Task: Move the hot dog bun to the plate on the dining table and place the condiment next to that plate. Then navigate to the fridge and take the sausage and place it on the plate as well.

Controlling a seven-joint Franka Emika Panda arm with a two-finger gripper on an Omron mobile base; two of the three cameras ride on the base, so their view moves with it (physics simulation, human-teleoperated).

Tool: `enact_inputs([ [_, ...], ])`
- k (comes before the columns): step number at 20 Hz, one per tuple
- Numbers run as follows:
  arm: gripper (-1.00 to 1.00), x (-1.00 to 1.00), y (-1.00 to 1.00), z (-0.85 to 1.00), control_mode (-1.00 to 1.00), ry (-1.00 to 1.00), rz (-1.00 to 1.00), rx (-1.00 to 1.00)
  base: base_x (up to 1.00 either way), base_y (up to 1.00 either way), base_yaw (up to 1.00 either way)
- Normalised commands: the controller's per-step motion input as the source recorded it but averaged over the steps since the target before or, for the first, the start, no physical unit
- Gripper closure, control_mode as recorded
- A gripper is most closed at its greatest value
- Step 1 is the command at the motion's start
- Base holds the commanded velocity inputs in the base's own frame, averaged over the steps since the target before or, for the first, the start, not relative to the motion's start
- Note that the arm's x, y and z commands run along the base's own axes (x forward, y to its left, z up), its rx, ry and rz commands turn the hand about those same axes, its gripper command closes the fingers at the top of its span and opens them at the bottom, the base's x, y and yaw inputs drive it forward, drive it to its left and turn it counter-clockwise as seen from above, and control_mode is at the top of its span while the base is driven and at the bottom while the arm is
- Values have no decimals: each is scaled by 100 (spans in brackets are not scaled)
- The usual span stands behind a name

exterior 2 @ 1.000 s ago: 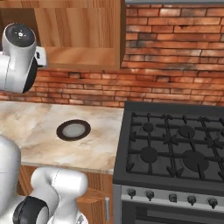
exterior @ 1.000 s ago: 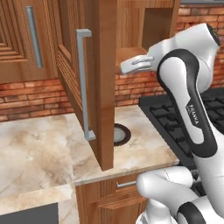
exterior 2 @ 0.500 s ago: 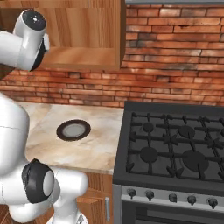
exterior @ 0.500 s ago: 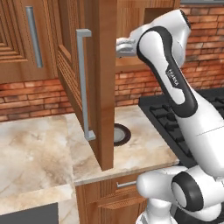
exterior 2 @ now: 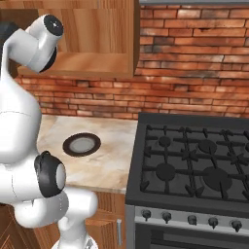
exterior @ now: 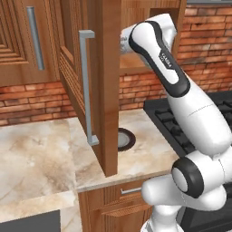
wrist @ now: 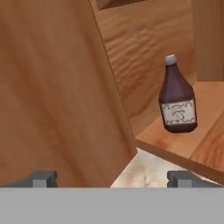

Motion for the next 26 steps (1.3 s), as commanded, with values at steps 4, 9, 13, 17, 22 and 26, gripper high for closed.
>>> enact_inputs([
  [4, -100, 45, 26, 2, -100, -14, 4, 3, 0, 0, 0],
  [9, -100, 40, 16, 3, -100, -11, 0, 0, 0, 0, 0],
  [13, -100, 52, 16, 4, -100, -3, 0, 0, 0, 0, 0],
  [17, -100, 55, 14, 1, -100, 0, 0, 0, 0, 0, 0],
  [22, -100, 61, 11, 2, -100, 0, 0, 0, 0, 0, 0],
  [26, -100, 48, 13, 4, -100, 0, 0, 0, 0, 0, 0],
])
